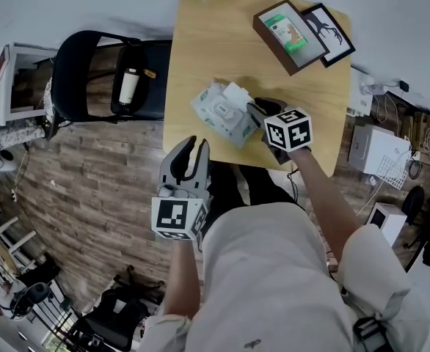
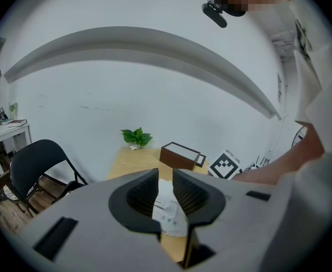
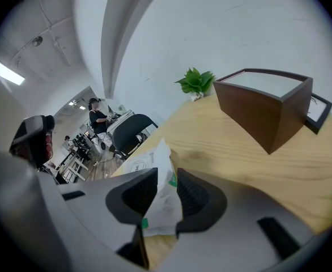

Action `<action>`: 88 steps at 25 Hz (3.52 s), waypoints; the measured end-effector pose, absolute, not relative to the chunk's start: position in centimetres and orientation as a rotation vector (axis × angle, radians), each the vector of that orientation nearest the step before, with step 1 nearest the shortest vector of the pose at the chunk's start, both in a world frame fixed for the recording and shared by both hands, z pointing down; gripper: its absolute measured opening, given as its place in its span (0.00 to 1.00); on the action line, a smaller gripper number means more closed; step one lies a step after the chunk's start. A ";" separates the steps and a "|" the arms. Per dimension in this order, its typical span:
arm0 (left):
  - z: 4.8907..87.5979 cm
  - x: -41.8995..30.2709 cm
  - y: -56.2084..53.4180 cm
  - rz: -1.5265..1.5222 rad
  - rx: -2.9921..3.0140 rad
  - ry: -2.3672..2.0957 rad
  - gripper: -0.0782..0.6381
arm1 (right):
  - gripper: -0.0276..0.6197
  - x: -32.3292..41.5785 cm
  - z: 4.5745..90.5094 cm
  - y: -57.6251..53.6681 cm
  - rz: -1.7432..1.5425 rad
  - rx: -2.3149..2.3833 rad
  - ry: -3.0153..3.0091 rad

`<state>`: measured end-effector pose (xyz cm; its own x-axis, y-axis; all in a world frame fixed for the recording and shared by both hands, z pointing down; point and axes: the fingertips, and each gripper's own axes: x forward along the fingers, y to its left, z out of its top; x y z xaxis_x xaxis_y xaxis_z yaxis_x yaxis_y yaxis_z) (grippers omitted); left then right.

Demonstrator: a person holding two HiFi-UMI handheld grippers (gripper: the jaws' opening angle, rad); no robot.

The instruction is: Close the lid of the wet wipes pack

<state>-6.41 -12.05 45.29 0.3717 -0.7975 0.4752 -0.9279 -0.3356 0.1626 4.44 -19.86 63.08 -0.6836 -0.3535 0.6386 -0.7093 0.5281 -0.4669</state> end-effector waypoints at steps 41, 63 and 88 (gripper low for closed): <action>43.1 -13.7 -9.1 0.407 2.331 -1.426 0.21 | 0.20 -1.8 59.8 -15.8 1.004 0.931 -2.320; 44.1 -16.7 -9.4 0.408 2.344 -1.370 0.21 | 0.14 -4.2 61.9 -15.5 1.028 0.931 -2.244; 46.0 -18.5 -9.0 0.404 2.346 -1.281 0.21 | 0.07 -5.8 65.0 -15.5 0.543 0.840 -1.986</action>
<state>-18.53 -9.03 45.99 0.5299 -0.7200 0.4480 -0.8468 -0.4778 0.2337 -5.76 -15.51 65.04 -0.3779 -0.3479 0.8580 -0.7363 0.6748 -0.0507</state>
